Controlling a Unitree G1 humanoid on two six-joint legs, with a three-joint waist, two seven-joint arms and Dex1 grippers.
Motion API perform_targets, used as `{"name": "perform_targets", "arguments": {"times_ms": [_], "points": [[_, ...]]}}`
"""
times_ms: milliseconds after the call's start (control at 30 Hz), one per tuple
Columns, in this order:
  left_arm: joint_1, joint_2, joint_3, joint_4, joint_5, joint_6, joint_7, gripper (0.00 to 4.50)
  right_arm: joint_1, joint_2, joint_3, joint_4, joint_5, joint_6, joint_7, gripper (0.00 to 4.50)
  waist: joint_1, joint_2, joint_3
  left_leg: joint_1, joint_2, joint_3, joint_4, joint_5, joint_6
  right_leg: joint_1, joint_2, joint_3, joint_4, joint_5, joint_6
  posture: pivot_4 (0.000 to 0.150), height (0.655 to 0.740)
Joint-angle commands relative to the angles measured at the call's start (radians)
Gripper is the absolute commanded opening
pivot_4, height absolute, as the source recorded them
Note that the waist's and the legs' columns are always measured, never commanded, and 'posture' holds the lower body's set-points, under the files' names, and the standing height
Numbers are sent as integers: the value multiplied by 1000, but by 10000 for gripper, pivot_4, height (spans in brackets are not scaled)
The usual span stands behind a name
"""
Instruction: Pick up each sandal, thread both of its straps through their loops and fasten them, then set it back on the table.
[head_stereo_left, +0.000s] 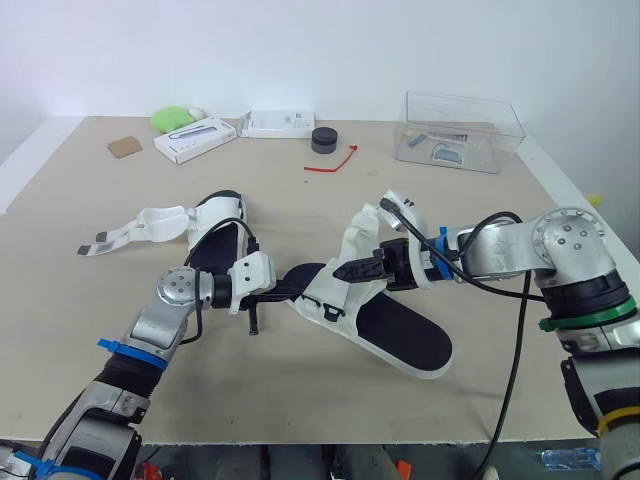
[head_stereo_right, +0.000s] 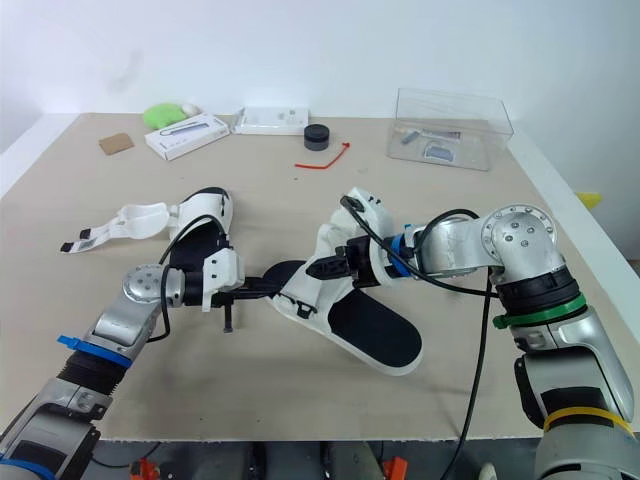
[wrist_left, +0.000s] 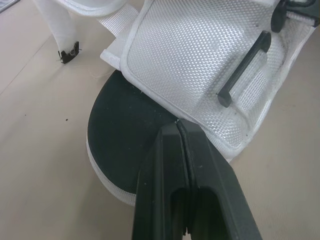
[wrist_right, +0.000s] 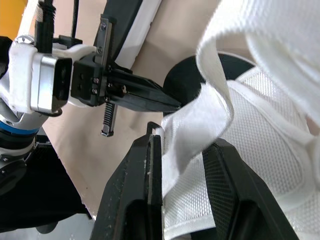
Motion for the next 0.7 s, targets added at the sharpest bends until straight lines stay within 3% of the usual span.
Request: {"name": "perform_targets", "arguments": {"times_ms": [33,700], "points": [[20,9,-26,16,38,12,-6,0,-15,-7,-31,-28,22,-1,12,537,0,0,0,0,0,0,0,0,0,0,0,0,0,0,0,1500,7400],[25,9,-33,16,40,12,-4,0,113,-44,-29,-235,22,-54,27,537,0,0,0,0,0,0,0,0,0,0,0,0,0,0,0,1500,7400]]}}
